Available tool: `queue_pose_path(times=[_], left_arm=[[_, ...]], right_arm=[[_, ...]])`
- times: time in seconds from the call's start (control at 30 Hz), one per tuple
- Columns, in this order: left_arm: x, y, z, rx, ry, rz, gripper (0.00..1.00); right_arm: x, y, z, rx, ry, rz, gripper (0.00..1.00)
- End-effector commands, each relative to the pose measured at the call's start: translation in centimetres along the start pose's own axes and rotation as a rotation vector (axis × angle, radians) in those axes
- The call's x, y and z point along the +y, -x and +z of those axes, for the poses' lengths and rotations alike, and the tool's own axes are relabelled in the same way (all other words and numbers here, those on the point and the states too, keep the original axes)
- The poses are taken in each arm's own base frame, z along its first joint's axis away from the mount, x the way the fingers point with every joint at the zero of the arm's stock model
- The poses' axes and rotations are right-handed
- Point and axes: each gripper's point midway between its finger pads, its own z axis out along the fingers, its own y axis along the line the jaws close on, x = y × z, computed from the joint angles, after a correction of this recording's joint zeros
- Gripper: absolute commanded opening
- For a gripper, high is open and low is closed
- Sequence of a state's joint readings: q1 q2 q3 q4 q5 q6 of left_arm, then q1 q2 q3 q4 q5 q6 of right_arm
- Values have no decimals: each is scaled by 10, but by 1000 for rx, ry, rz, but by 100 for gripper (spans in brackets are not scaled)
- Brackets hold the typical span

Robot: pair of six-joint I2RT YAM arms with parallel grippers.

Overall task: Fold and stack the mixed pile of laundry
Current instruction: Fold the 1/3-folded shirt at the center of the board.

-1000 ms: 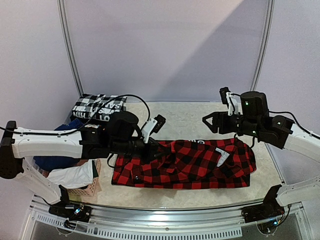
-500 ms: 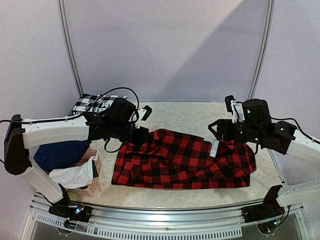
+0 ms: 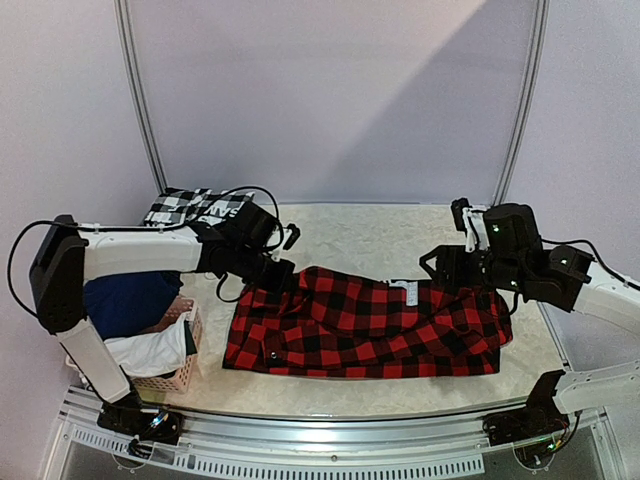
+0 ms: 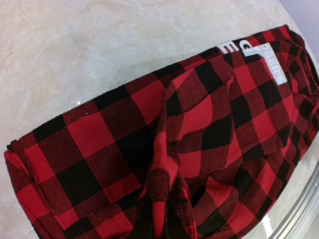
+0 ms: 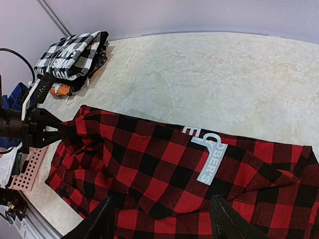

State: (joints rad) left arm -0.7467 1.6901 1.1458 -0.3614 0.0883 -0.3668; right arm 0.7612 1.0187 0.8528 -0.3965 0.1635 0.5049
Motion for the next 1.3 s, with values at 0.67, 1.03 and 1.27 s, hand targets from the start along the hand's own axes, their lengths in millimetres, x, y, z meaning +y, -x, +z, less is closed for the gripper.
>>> queue_pose_path(times=[0.67,1.03,1.27], left_arm=[[86,-13,-29,13,389,-108,20],[64,-25,18,53,209,-86,40],[75,-35,41,108,221,-118,40]], right_arm=[[-18,-49,24,145,-65,43,67],[-15,-65,44,206,-58,44,67],[-16,-70,44,218,-55,42,67]])
